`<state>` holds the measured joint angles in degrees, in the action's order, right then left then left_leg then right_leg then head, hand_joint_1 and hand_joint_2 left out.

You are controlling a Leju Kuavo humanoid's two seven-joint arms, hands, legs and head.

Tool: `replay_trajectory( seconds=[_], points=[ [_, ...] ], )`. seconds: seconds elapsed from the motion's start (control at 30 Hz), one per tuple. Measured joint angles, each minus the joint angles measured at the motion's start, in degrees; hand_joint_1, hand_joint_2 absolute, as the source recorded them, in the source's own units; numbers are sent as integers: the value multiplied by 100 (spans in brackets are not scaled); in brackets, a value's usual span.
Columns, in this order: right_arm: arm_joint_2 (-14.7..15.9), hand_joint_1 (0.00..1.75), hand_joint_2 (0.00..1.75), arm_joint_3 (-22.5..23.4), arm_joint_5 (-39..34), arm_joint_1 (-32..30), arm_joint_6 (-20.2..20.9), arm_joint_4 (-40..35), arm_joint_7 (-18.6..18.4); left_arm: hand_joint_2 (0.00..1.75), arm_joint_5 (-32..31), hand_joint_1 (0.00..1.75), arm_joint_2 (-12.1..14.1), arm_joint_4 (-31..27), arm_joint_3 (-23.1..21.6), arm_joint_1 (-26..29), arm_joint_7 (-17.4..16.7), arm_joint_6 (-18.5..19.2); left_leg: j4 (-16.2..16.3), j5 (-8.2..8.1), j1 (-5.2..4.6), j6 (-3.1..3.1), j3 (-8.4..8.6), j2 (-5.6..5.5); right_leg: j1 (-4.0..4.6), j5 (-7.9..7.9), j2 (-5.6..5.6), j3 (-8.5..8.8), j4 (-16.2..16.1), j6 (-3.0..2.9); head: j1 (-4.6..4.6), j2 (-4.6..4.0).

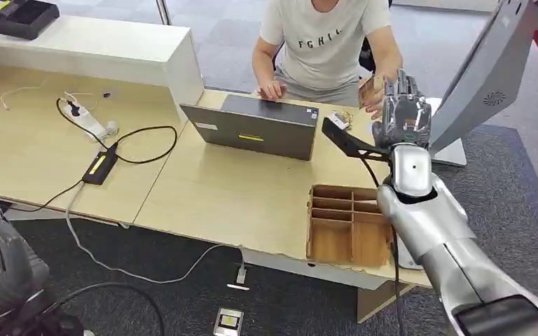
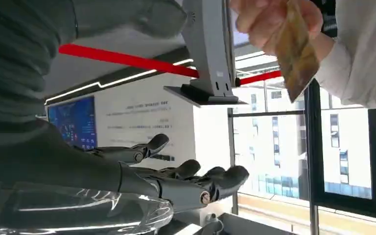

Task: Pass the card to the sensor for recognition and then transmit it.

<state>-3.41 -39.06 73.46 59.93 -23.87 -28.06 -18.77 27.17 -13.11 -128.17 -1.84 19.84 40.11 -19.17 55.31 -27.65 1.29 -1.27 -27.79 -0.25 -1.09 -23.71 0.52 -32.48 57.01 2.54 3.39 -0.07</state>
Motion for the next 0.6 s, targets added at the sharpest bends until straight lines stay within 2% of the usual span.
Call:
replay_trajectory(
  seconds=[0.13, 0.23, 0.47, 0.6],
  points=[
    [57, 0, 175, 17, -50, -102, -447, -169, 255, 175, -26, 0, 20, 15, -7, -28, 0, -2, 0, 0, 0, 0, 0, 1, 0, 0, 1, 0, 0, 0, 0, 0],
    [113, 0, 175, 68, -72, -306, -717, -581, 515, 175, -70, 0, 35, 30, -9, -45, 0, 9, 0, 0, 0, 0, 2, 0, 0, 0, 1, 0, 0, 0, -2, 0],
    [363, 0, 175, 232, 24, -1383, -540, -2403, 743, 175, -131, 0, 44, 52, -7, -10, 0, 144, -1, -1, 0, 1, 0, 1, 0, -1, 1, 0, 0, 0, 0, 0],
    [492, 0, 175, 312, 26, -1681, -513, -3131, 743, 175, -131, 0, 44, 57, -7, 1, 0, 155, -1, -1, 0, 1, 0, 2, 0, 0, 1, 0, -2, 0, -2, 0]
  ],
)
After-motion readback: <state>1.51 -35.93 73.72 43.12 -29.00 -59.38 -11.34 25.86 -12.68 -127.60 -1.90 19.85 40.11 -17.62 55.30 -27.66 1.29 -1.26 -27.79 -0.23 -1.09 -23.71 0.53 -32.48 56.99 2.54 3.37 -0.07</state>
